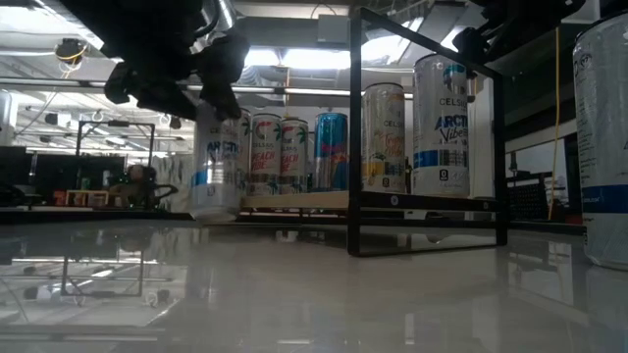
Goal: Place canned beverage on shelf
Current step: Put the left white-blue soda can on the shelf and align with the other white-blue soda can
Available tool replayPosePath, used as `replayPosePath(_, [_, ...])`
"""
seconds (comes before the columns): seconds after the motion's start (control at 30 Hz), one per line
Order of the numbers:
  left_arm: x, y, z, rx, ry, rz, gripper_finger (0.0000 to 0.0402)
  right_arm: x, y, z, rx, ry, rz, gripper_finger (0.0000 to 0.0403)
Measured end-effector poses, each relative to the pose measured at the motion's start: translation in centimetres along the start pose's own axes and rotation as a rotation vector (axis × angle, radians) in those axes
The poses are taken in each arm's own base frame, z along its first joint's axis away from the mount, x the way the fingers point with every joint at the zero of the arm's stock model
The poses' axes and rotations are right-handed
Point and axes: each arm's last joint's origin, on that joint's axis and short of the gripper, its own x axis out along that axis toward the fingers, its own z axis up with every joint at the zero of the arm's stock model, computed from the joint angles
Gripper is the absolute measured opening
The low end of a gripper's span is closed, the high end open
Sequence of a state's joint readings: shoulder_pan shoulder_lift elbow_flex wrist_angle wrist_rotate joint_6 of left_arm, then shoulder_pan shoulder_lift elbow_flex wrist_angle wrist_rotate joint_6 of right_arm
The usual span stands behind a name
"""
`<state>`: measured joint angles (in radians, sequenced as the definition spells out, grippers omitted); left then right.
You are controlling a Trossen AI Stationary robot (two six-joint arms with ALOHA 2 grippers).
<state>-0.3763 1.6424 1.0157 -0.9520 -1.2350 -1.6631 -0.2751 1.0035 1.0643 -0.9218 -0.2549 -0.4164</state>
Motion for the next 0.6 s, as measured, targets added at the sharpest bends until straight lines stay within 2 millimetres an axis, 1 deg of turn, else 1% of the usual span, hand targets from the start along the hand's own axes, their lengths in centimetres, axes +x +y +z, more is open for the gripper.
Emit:
replayPosePath(0.1, [-0.1,0.0,-0.1,0.043,0.016,-0.003,0.0255,0.0,0.0,0.0,0.0,0.0,0.0,0.0379])
replayPosePath(0.3, [-0.7,-0.1,-0.2,0.05,-0.012,-0.026,0.0256,0.0,0.0,0.0,0.0,0.0,0.0,0.0379])
replayPosePath(0.5, [-1.7,-0.1,-0.5,0.09,-0.028,-0.066,0.0256,0.0,0.0,0.0,0.0,0.0,0.0,0.0379])
replayPosePath(0.6, [-2.5,-0.6,-0.1,0.118,-0.026,-0.092,0.0256,0.0,0.0,0.0,0.0,0.0,0.0,0.0379])
